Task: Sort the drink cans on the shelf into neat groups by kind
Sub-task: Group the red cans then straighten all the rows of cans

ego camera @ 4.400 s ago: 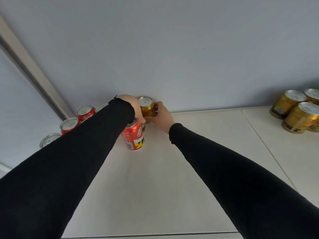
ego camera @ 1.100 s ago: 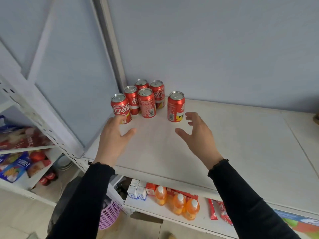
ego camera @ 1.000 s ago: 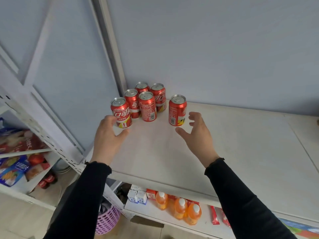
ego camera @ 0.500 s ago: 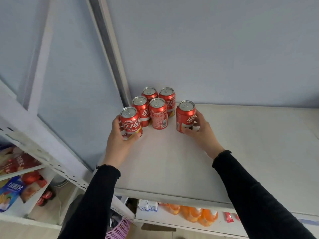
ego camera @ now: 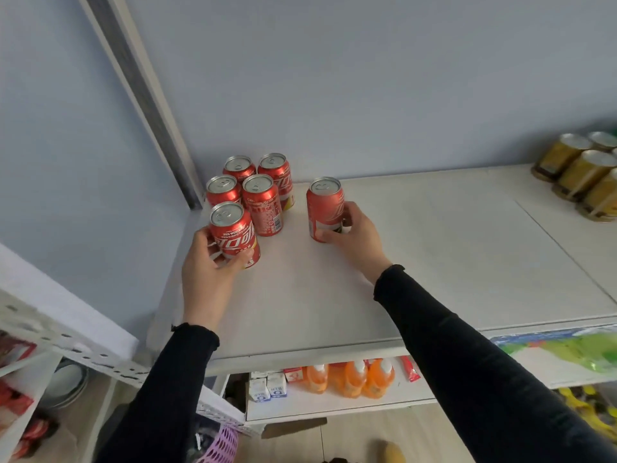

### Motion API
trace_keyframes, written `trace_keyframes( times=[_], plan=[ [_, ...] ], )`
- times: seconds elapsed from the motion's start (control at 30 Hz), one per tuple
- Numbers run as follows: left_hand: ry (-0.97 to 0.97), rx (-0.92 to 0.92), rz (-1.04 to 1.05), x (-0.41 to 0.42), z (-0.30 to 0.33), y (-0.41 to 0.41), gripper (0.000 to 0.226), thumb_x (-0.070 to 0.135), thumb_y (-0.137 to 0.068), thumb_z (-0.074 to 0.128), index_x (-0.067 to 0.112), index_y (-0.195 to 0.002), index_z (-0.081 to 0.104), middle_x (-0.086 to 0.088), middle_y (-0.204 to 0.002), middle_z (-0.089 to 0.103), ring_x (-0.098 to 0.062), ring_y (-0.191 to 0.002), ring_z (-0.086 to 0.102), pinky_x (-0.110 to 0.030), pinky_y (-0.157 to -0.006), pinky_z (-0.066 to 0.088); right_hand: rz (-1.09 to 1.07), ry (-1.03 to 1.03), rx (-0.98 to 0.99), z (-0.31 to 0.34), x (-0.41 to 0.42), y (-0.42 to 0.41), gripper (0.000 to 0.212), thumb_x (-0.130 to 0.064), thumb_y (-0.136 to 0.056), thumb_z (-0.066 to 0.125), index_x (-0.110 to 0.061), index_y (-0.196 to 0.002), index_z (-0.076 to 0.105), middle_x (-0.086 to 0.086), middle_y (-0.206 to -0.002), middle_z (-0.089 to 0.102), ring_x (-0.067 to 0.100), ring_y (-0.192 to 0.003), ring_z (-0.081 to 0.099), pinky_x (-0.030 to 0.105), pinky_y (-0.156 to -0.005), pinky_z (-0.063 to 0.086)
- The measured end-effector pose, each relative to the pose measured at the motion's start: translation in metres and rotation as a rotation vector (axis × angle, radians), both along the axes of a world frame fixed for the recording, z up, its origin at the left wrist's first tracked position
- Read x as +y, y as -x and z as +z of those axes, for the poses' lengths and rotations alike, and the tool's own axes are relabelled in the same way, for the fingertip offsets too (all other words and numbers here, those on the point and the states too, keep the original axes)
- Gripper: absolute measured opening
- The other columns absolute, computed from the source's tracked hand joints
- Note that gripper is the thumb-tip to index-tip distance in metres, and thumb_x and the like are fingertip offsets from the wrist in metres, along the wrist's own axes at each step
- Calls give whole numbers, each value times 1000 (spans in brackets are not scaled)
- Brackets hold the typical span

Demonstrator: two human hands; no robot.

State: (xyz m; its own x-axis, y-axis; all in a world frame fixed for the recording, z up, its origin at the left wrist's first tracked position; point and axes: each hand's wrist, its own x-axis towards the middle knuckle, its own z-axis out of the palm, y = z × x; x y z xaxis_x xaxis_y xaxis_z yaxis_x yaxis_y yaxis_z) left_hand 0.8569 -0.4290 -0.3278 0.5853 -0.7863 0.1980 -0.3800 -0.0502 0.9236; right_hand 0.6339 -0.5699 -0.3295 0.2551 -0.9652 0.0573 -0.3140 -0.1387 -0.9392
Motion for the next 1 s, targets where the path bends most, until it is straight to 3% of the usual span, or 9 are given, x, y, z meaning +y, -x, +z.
trace_keyframes(
  times=[0.2, 0.33, 0.47, 0.6, 0.73, 0.87, 1.0],
  plan=[
    [54, 13, -239, -46, 13, 87, 73, 24, -77, 86, 31, -138, 48, 14, -133, 60, 2, -116, 59, -23, -93, 51, -134, 54, -24, 10, -11, 76, 63, -30, -75, 84, -20, -129, 55, -9, -114, 66, 1, -98, 60, 17, -74, 44],
    [48, 7, -323, -97, 21, 159, 68, 25, -73, 88, 26, -131, 53, 14, -125, 63, 2, -113, 60, -24, -92, 52, -210, 81, -23, 20, -37, 147, 63, -31, -77, 83, -21, -131, 54, -9, -116, 65, 5, -101, 60, 17, -77, 45],
    [44, -13, -383, -153, 29, 242, 63, 23, -72, 89, 28, -124, 53, 19, -115, 63, 8, -105, 59, -10, -80, 47, -284, 108, -27, 22, -76, 229, 63, -30, -78, 82, -21, -133, 53, -12, -114, 63, -3, -95, 57, 13, -75, 43],
    [29, -43, -400, -215, 32, 315, 63, 21, -73, 88, 25, -124, 53, 15, -115, 61, 9, -102, 58, -7, -76, 46, -331, 103, -59, 20, -125, 299, 60, -23, -79, 82, -19, -131, 53, -14, -109, 61, -9, -89, 56, 4, -72, 43],
    [9, -80, -371, -273, 36, 372, 62, 21, -74, 87, 18, -126, 53, 13, -115, 61, 8, -97, 58, -2, -69, 43, -325, 76, -60, 14, -172, 339, 60, -21, -79, 82, -17, -131, 51, -4, -118, 63, 10, -104, 61, 27, -90, 51],
    [2, -110, -344, -316, 31, 404, 62, 21, -74, 87, 15, -126, 54, 6, -120, 64, -8, -104, 62, -15, -81, 47, -353, 77, -58, 5, -202, 351, 57, -20, -83, 79, -15, -131, 49, 1, -123, 64, 18, -112, 61, 33, -94, 51],
    [-32, -141, -328, -342, 24, 417, 62, 25, -75, 86, 15, -126, 53, 6, -120, 63, -11, -105, 62, -20, -84, 48, -378, 49, -95, -4, -220, 348, 53, -19, -84, 77, -18, -130, 50, -1, -124, 63, 18, -117, 60, 37, -99, 50]
  ],
)
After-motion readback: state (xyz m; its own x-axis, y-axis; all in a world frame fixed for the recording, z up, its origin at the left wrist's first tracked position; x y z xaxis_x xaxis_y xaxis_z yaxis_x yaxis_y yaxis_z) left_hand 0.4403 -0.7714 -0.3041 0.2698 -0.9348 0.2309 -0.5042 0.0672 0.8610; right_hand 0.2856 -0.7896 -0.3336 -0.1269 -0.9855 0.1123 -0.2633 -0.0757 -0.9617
